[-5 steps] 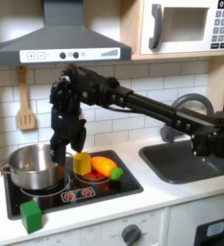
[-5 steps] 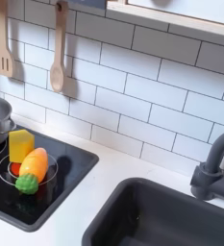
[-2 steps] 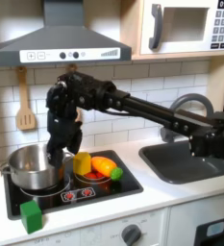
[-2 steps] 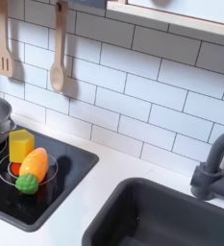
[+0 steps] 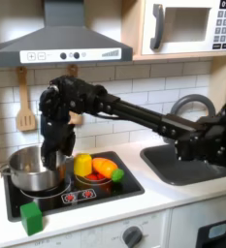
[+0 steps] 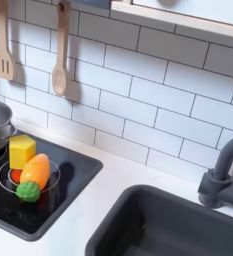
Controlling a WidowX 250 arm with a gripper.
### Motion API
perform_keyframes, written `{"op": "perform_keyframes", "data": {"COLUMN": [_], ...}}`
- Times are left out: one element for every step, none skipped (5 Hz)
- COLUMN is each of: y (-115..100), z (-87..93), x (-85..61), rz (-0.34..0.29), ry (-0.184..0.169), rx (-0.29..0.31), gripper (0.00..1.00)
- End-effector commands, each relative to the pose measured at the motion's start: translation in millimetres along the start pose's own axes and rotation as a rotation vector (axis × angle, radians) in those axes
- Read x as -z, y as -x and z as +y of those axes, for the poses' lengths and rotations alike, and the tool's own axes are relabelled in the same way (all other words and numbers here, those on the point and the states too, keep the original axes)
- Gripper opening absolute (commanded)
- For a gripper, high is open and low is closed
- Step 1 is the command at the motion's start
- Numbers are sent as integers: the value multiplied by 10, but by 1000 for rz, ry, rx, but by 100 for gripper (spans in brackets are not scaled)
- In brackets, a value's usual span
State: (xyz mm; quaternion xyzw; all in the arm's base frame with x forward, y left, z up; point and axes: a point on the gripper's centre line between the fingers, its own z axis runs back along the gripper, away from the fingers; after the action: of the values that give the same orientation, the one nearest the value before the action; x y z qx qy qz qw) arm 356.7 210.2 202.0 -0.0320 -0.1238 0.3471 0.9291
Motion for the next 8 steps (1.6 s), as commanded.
{"op": "perform_keyframes", "data": {"y": [-131,-189,-211,-291,-340,-348,-286,-248], "z": [-54,-57,-66,-24,80,87,96,96], "x": [19,-28,-3,60,171,226,286,238], "rz": [4,0,23,34,73,85,121,177], "ry": [11,17,7,-18,-61,-78,-106,-142], "rx": [-14,-33,-29,-38,-85,-80,-64,-51], "gripper": [100,100,100,100,100,100,100,100]}}
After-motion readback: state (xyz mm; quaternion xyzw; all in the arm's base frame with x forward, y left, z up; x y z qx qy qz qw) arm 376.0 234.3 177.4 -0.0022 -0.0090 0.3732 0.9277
